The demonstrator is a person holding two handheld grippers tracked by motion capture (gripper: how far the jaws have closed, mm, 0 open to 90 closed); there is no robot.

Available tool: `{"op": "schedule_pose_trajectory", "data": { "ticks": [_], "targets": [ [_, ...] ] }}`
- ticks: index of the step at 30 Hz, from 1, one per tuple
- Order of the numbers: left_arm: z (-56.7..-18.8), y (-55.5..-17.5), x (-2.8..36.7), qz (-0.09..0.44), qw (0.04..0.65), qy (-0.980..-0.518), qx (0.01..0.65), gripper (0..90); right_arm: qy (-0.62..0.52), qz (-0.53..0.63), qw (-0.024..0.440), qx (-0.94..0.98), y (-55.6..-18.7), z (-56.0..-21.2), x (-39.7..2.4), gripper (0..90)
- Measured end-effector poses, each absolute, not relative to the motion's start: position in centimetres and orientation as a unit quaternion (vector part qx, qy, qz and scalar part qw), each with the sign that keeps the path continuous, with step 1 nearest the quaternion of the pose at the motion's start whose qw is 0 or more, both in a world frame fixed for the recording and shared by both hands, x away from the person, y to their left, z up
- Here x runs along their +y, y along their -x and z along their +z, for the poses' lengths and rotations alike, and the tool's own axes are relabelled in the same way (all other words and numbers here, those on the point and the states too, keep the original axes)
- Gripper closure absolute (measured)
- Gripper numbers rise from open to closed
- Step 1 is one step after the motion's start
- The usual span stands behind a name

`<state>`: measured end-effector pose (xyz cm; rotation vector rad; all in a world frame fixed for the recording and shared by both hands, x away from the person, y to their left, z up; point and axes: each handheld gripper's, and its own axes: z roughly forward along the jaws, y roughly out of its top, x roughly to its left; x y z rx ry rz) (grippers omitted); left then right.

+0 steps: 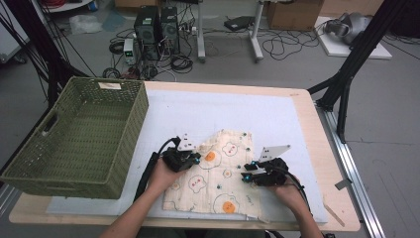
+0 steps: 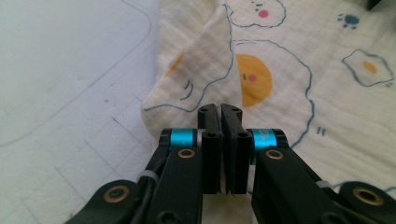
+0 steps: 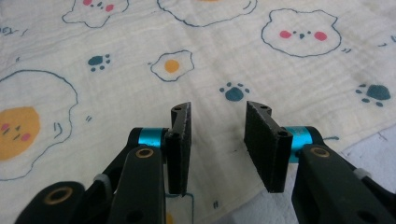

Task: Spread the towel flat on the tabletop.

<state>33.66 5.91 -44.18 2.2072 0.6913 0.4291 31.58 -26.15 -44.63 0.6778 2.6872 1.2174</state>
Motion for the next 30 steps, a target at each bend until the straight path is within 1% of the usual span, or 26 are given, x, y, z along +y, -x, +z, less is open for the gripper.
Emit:
{"op": "schedule_pose_trajectory", "data": {
  "ticks": [1, 2, 4, 5, 6, 8, 9, 12, 17, 20, 22, 23, 25, 27, 29, 30],
  "targets": [
    [-43.9, -33.6, 5.8, 0.197, 0.381, -0.861, 0.274, 88.0, -0.224, 0.402, 0.059, 0.886, -31.6, -44.6, -26.1, 60.9],
    [-43.2, -33.5, 6.2, 0.246, 0.386, -0.843, 0.283, 88.2, -0.224, 0.402, 0.059, 0.886, -31.6, -44.6, -26.1, 60.6],
    [-41.9, -33.7, 7.4, 0.29, 0.424, -0.802, 0.306, 88.1, -0.224, 0.401, 0.06, 0.886, -31.5, -44.6, -26.1, 60.3],
    [-41.3, -33.8, 8.0, 0.309, 0.432, -0.788, 0.311, 87.1, -0.224, 0.401, 0.061, 0.886, -31.5, -44.6, -26.1, 60.3],
    [-40.9, -34.0, 8.5, 0.308, 0.441, -0.781, 0.317, 84.8, -0.224, 0.402, 0.059, 0.886, -31.5, -44.6, -26.1, 60.4],
    [-40.7, -34.3, 9.3, 0.305, 0.433, -0.779, 0.335, 72.8, -0.224, 0.403, 0.057, 0.885, -31.6, -44.7, -26.1, 60.5],
    [-41.0, -34.4, 9.7, 0.297, 0.424, -0.786, 0.34, 71.5, -0.223, 0.403, 0.056, 0.886, -31.6, -44.6, -26.2, 60.5],
    [-42.1, -34.4, 10.3, 0.286, 0.402, -0.796, 0.351, 71.5, -0.223, 0.403, 0.056, 0.886, -31.6, -44.6, -26.2, 60.5],
    [-43.6, -35.0, 11.3, 0.242, 0.387, -0.804, 0.381, 70.3, -0.229, 0.411, 0.064, 0.88, -31.6, -44.3, -26.4, 60.5],
    [-43.8, -35.1, 11.2, 0.234, 0.385, -0.807, 0.381, 68.0, -0.233, 0.418, 0.067, 0.876, -31.7, -44.1, -26.6, 60.6],
    [-44.0, -35.3, 11.2, 0.228, 0.375, -0.813, 0.383, 68.3, -0.233, 0.411, 0.069, 0.879, -31.7, -44.2, -26.6, 60.5],
    [-44.3, -35.4, 11.2, 0.225, 0.367, -0.816, 0.385, 68.6, -0.234, 0.408, 0.066, 0.88, -31.7, -44.2, -26.6, 60.5],
    [-44.6, -35.6, 11.1, 0.22, 0.365, -0.818, 0.386, 72.9, -0.236, 0.401, 0.066, 0.883, -31.7, -44.3, -26.5, 60.5],
    [-44.6, -35.6, 10.9, 0.231, 0.359, -0.82, 0.38, 78.2, -0.235, 0.393, 0.067, 0.886, -31.7, -44.5, -26.2, 60.6],
    [-44.6, -35.5, 10.8, 0.232, 0.36, -0.821, 0.378, 78.5, -0.237, 0.396, 0.068, 0.885, -31.8, -44.6, -26.2, 60.6],
    [-44.6, -35.5, 10.9, 0.228, 0.364, -0.819, 0.38, 77.2, -0.238, 0.398, 0.066, 0.884, -31.8, -44.5, -26.2, 60.5]
  ]
}}
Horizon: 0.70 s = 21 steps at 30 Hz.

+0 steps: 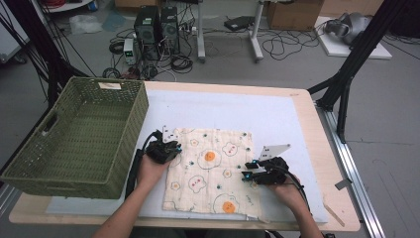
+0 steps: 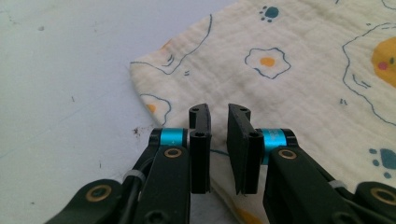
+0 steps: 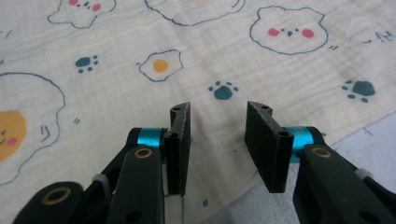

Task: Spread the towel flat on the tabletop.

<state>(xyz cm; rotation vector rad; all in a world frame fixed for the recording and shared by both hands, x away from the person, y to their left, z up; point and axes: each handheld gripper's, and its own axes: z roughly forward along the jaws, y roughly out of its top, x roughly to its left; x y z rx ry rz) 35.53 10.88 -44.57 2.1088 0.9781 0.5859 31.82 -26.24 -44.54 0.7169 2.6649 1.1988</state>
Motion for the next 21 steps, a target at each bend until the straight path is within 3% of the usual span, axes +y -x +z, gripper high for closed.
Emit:
{"op": "schedule_pose_trajectory", "data": {
  "ticks": [6, 15, 21],
  "targets": [
    [-43.5, -34.9, 11.4, 0.211, 0.408, -0.805, 0.375, 68.4, -0.25, 0.417, 0.077, 0.871, -31.8, -44.0, -26.9, 54.6],
    [-42.6, -34.1, 11.9, 0.204, 0.452, -0.788, 0.366, 57.6, -0.298, 0.448, 0.102, 0.837, -32.7, -43.0, -27.2, 35.1],
    [-42.3, -34.0, 12.2, 0.203, 0.46, -0.784, 0.366, 55.5, -0.299, 0.444, 0.107, 0.838, -33.2, -42.6, -26.6, 30.1]
  ]
}}
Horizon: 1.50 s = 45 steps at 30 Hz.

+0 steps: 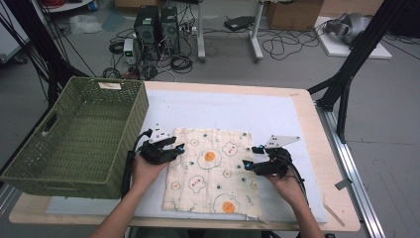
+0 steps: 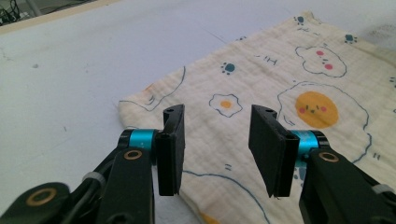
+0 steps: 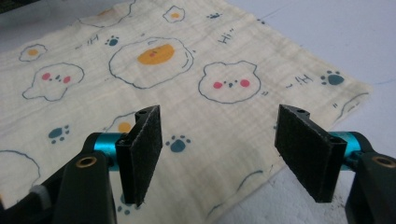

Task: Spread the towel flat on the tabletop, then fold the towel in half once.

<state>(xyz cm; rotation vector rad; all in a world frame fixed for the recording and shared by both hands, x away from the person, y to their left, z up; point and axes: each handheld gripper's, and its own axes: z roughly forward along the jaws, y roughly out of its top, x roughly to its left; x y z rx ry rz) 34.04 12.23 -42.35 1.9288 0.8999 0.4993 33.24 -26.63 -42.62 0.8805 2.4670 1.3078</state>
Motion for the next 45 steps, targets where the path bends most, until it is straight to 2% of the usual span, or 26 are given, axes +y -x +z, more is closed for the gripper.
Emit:
{"op": "schedule_pose_trajectory", "data": {
  "ticks": [5, 16, 35, 38, 45],
  "targets": [
    [-41.9, -34.1, 12.5, 0.203, 0.469, -0.777, 0.368, 53.5, -0.303, 0.449, 0.091, 0.836, -34.0, -41.9, -26.6, 26.4],
    [-40.1, -34.4, 12.3, 0.214, 0.484, -0.765, 0.367, 54.6, -0.297, 0.462, 0.098, 0.83, -34.9, -39.0, -26.7, 23.9],
    [-40.6, -34.8, 12.2, 0.202, 0.471, -0.775, 0.371, 54.8, -0.293, 0.447, 0.087, 0.841, -35.4, -39.3, -26.1, 22.6],
    [-40.9, -35.1, 12.2, 0.204, 0.463, -0.777, 0.375, 54.9, -0.289, 0.442, 0.089, 0.844, -35.6, -39.5, -25.9, 23.5],
    [-42.5, -36.6, 12.0, 0.21, 0.426, -0.786, 0.394, 57.4, -0.305, 0.428, 0.101, 0.845, -37.5, -40.8, -26.2, 33.1]
  ]
}}
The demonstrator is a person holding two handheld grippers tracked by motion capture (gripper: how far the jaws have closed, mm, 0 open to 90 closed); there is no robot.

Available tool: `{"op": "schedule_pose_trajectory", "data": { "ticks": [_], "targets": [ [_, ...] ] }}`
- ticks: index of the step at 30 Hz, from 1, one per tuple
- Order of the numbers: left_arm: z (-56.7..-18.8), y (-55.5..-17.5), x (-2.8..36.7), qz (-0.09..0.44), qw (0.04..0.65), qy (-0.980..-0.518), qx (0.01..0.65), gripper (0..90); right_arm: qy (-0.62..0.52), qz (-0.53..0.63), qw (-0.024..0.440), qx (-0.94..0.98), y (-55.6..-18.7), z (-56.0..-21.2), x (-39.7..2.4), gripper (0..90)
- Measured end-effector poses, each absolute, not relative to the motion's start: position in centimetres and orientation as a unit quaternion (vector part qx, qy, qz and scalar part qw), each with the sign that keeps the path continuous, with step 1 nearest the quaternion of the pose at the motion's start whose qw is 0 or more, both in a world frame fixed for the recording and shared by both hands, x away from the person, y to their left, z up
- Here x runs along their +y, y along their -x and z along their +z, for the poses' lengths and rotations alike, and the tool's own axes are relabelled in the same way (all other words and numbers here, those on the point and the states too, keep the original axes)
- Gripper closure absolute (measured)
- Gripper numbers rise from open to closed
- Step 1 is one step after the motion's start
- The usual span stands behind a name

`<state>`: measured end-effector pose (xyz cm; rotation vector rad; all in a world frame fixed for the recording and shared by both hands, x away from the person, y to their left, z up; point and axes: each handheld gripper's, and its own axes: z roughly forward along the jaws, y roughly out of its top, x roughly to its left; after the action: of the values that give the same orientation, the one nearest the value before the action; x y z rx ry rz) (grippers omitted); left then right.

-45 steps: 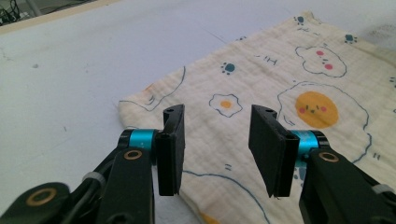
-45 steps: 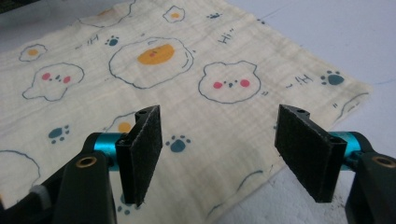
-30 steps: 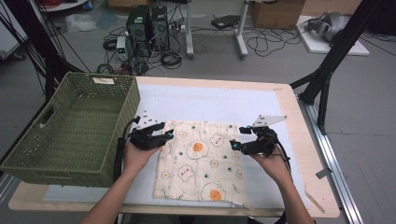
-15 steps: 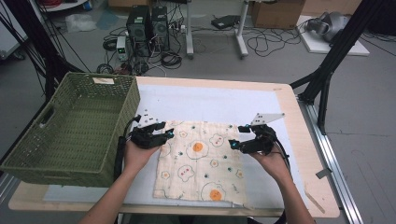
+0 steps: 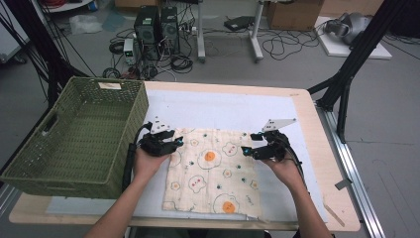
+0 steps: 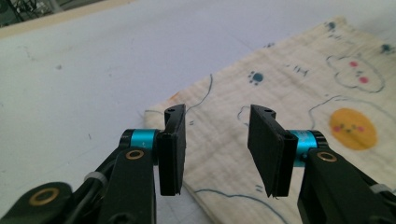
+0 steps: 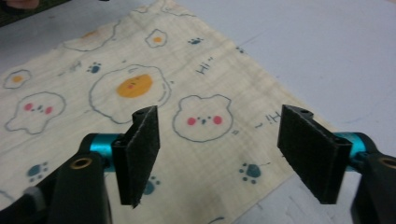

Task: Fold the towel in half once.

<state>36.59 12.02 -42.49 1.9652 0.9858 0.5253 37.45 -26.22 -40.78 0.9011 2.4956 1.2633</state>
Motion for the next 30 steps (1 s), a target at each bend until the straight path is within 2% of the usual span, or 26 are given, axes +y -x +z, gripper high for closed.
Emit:
{"op": "schedule_pose_trajectory", "data": {
  "ticks": [5, 15, 19, 21, 24, 26, 30],
  "targets": [
    [-44.0, -37.6, 11.5, 0.207, 0.401, -0.793, 0.409, 58.2, -0.332, 0.41, 0.121, 0.841, -38.9, -42.0, -26.6, 41.1],
    [-44.8, -38.1, 11.2, 0.212, 0.38, -0.793, 0.426, 59.1, -0.374, 0.389, 0.131, 0.832, -40.1, -43.8, -26.9, 47.2],
    [-44.8, -38.2, 11.4, 0.23, 0.369, -0.786, 0.439, 61.2, -0.361, 0.376, 0.126, 0.844, -40.3, -44.3, -26.0, 53.6],
    [-44.8, -38.3, 11.6, 0.225, 0.371, -0.786, 0.44, 61.8, -0.359, 0.371, 0.134, 0.846, -40.2, -44.4, -25.7, 62.1],
    [-44.9, -38.1, 11.1, 0.228, 0.371, -0.795, 0.421, 75.7, -0.352, 0.376, 0.123, 0.848, -40.2, -44.4, -25.6, 76.7],
    [-44.9, -38.1, 10.9, 0.232, 0.37, -0.799, 0.413, 81.6, -0.352, 0.381, 0.111, 0.848, -40.2, -44.4, -25.7, 84.9],
    [-44.8, -38.2, 11.3, 0.22, 0.381, -0.792, 0.423, 86.1, -0.35, 0.397, 0.103, 0.842, -40.2, -44.1, -26.0, 87.7]
  ]
}}
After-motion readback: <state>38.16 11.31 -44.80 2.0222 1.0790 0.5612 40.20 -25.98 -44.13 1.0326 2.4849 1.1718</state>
